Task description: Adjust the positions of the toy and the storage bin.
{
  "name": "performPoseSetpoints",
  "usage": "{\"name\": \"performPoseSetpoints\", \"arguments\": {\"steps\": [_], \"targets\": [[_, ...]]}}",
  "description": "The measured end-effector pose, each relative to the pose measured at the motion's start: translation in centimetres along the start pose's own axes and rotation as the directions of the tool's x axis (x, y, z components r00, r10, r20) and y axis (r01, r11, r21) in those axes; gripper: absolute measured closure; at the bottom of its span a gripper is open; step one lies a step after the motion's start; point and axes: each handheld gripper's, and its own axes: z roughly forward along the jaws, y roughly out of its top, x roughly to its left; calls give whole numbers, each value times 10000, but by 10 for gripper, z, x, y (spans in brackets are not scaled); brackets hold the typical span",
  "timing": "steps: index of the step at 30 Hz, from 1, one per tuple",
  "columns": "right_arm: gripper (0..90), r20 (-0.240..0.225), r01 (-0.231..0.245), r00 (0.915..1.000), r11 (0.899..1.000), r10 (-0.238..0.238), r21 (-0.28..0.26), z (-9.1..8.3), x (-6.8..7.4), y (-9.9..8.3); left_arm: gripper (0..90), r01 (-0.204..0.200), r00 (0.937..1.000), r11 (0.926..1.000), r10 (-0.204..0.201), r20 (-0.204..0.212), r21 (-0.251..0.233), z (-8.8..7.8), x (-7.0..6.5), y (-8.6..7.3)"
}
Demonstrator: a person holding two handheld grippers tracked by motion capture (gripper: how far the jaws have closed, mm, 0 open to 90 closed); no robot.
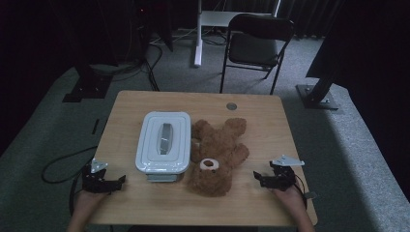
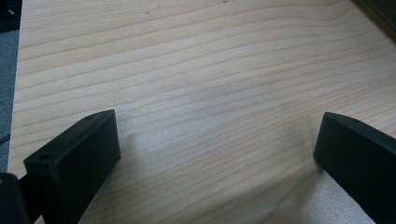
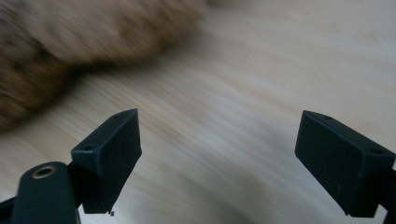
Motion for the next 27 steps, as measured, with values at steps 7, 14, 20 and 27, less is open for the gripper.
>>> {"name": "performPoseSetpoints", "arguments": {"steps": [7, 14, 20, 27], "targets": [[144, -870, 50, 9962, 9985, -98, -552, 7, 9, 37, 11, 21, 10000, 10000, -21, 3, -17, 0, 0, 0], [144, -1290, -30, 9916, 9980, -51, -628, 22, 6, 66, 11, 17, 10000, 10000, -17, 1, -17, 0, 0, 0], [143, -1924, -130, 9813, 9991, 50, -405, 34, 1, 82, 11, 18, 10000, 10000, -18, 1, -17, 0, 0, 0], [143, -2634, -299, 9641, 9994, 338, 186, 49, -6, 82, 11, 19, 10000, 10000, -19, 2, -18, 0, 0, 0]]}}
